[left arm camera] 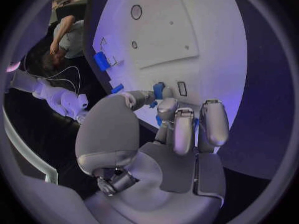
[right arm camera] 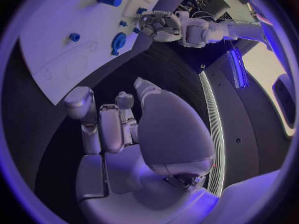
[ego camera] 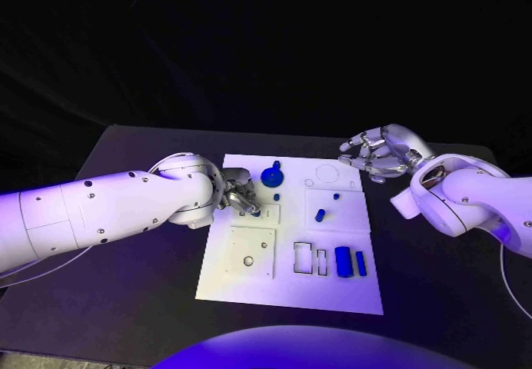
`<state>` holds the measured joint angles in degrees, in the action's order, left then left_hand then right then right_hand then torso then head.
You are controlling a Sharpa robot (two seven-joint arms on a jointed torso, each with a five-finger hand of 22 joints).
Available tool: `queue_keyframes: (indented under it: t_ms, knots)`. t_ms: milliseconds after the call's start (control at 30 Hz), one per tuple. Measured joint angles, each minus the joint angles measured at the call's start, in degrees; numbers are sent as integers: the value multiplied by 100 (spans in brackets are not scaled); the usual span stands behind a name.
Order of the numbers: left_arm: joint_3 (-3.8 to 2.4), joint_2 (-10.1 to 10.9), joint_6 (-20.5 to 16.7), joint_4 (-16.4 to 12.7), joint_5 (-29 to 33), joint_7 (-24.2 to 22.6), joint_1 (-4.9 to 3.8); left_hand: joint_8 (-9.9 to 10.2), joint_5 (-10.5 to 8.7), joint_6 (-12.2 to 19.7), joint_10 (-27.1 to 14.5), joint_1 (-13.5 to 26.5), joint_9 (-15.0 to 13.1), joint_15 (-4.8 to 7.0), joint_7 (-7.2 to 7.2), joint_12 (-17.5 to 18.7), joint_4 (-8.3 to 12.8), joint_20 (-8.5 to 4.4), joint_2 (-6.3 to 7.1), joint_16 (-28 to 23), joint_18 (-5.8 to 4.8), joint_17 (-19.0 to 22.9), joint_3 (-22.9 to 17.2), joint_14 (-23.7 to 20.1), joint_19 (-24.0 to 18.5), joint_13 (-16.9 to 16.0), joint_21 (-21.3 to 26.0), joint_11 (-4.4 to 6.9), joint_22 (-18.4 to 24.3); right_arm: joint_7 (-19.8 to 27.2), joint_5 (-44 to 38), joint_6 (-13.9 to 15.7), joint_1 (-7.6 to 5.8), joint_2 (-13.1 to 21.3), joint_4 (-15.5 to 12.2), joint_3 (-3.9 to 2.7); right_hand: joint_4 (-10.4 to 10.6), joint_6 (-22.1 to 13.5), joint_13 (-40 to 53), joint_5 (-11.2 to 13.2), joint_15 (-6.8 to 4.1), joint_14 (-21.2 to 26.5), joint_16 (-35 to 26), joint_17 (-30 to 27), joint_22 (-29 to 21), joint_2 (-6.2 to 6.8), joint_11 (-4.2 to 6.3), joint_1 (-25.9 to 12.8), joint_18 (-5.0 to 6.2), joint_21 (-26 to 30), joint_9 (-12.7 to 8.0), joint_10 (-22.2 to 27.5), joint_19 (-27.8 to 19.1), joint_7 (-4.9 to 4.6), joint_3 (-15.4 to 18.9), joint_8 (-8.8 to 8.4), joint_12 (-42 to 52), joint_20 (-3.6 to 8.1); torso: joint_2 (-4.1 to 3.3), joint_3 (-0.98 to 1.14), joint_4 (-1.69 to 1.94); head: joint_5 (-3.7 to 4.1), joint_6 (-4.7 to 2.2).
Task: Assemble the parts on the task board
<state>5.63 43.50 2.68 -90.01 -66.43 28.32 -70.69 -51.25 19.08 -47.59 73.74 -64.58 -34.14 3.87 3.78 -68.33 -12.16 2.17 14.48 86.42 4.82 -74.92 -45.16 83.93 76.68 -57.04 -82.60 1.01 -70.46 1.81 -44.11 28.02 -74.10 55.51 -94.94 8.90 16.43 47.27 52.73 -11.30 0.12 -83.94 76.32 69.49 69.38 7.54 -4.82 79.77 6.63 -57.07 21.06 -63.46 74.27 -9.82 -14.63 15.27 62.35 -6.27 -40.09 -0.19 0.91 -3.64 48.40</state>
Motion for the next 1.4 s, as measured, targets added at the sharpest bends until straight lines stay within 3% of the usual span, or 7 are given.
queue_keyframes:
  t_ms: [600,633,667,1167,1400]
  knots:
    - [-5,-41,56,62,15,22,-5,-3,15,27,81,328,-20,43,-84,-57,7,0,-37,23,0,1,-7,1,0,-48,0,22,-6,2,0,0,3,8,-2,0,0,0,-33,-35,-1,1,-33,-16,-22,-24,1,-24,0,44,0,46,0,0,0,0,-8,0,-4,2,-2,32,7]
    - [-4,-46,57,67,18,23,-5,-2,-22,18,81,388,-16,43,-93,-57,310,0,-29,23,0,1,-310,1,0,-48,0,22,-6,3,0,0,4,11,-2,0,0,0,-60,-35,-1,1,-33,-27,-27,-24,0,-24,0,44,0,85,-9,0,0,0,-42,-9,-4,2,-2,35,8]
    - [-4,-50,57,71,19,25,-5,-3,-28,16,81,413,-10,43,-95,-57,317,0,-13,23,0,1,-317,1,0,-48,0,22,-6,3,0,0,4,13,-3,0,0,0,-81,-35,-1,1,-33,-33,-31,-24,0,-24,0,54,0,103,-21,0,0,0,-59,-21,-4,2,-2,38,9]
    - [-8,-93,103,135,42,48,-9,48,-50,-48,123,648,43,64,-157,-88,356,-21,-81,52,1,1,-274,22,63,-142,0,63,-74,3,1,1,4,34,-7,0,0,-40,-120,-35,-1,1,-55,-70,-59,-1,0,-46,-1,100,0,103,-42,1,0,0,-89,0,0,3,4,70,6]
    - [-5,-108,136,152,49,52,-6,53,-50,-98,123,720,61,64,-165,-113,205,-21,-95,52,1,1,-82,22,63,-172,0,63,-91,4,2,1,4,40,-11,0,0,-41,-132,-35,-1,1,-90,-86,-76,-1,0,-46,-1,143,0,143,-42,1,0,0,-90,0,1,3,3,71,10]
